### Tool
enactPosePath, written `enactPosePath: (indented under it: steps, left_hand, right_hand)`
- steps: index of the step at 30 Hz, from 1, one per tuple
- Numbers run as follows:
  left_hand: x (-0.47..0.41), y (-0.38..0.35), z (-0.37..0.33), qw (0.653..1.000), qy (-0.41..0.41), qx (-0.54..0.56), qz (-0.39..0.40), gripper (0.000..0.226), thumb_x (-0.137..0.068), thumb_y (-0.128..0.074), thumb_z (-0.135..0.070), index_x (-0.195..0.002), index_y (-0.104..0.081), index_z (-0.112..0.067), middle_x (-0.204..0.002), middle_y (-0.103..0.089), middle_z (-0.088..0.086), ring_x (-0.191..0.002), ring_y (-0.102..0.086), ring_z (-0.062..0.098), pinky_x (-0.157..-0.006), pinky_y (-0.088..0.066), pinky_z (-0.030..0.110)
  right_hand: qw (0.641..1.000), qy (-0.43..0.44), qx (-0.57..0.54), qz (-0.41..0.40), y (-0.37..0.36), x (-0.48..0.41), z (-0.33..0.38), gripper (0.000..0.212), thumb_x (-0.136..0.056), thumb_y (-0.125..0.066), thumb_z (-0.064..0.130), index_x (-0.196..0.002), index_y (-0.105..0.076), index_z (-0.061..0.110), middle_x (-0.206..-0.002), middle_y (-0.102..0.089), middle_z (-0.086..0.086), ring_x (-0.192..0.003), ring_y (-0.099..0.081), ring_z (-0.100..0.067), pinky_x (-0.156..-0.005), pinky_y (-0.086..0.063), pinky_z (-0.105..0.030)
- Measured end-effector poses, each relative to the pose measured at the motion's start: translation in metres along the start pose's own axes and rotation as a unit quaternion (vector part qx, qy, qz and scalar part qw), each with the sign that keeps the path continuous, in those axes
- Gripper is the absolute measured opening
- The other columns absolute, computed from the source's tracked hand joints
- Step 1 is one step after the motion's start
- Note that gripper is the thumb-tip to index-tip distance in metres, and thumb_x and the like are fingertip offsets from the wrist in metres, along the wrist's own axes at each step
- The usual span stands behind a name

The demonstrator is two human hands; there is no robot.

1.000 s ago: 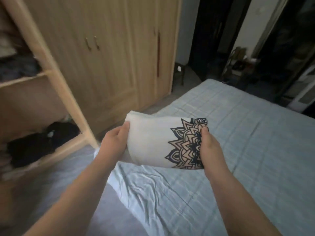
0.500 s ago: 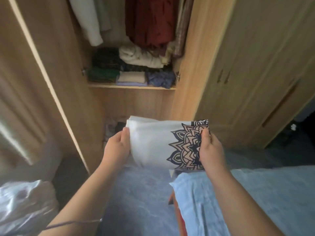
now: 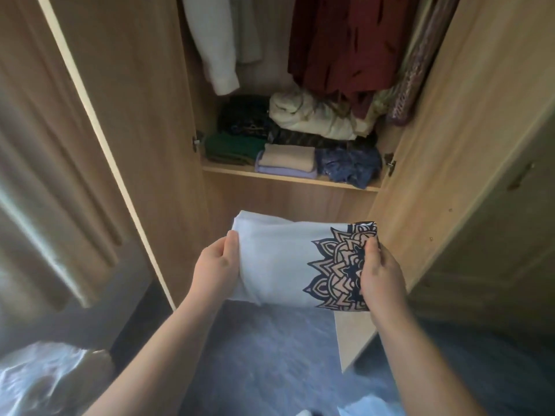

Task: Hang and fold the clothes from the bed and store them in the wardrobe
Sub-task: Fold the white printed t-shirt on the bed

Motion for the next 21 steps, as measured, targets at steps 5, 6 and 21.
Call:
enactPosePath:
  steps: [5,6,21]
  left_hand:
    - [-0.095,-0.054,-0.032,1.000,0.002,0.003,-0.005,0.059,-0.100,-0.036,-0.053,-0.077,-0.058,-0.004,-0.067,-0.060,0.006,-0.065,-0.050,0.015,-0.061,-0.039,0.032]
    - [-0.114,-0.063,-0.039,1.000,0.008,0.009,-0.008,0.057,-0.100,-0.037,-0.053,-0.078,-0.061,-0.007,-0.071,-0.066,0.007,-0.066,-0.054,0.015,-0.061,-0.041,0.031]
    - [-0.354,-0.140,-0.033,0.979,0.179,0.073,0.057,0.079,-0.084,-0.034,-0.083,-0.126,-0.059,-0.021,-0.098,-0.067,-0.007,-0.081,-0.064,0.010,-0.060,-0.045,0.023]
  right_hand:
    - [0.998,-0.004,-0.037,0.045,-0.021,-0.115,0.010,0.040,-0.099,-0.030,0.061,-0.093,-0.061,0.035,-0.075,-0.067,0.027,-0.070,-0.062,0.005,-0.051,-0.043,-0.013]
    - [0.997,-0.013,-0.052,0.057,-0.027,-0.137,0.013,0.041,-0.098,-0.031,0.063,-0.094,-0.062,0.036,-0.076,-0.068,0.029,-0.071,-0.064,0.005,-0.052,-0.046,-0.014]
    - [0.983,-0.045,-0.018,0.178,-0.161,-0.357,0.020,0.052,-0.094,-0.035,0.067,-0.130,-0.051,0.032,-0.105,-0.064,0.018,-0.087,-0.061,-0.003,-0.070,-0.049,-0.018]
Point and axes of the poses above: each hand's wrist, its own x-axis away from the middle knuckle, its own y-axis out of the back of the hand, z = x × y, the point moved 3 cm from there along -x, towards the middle knuckle
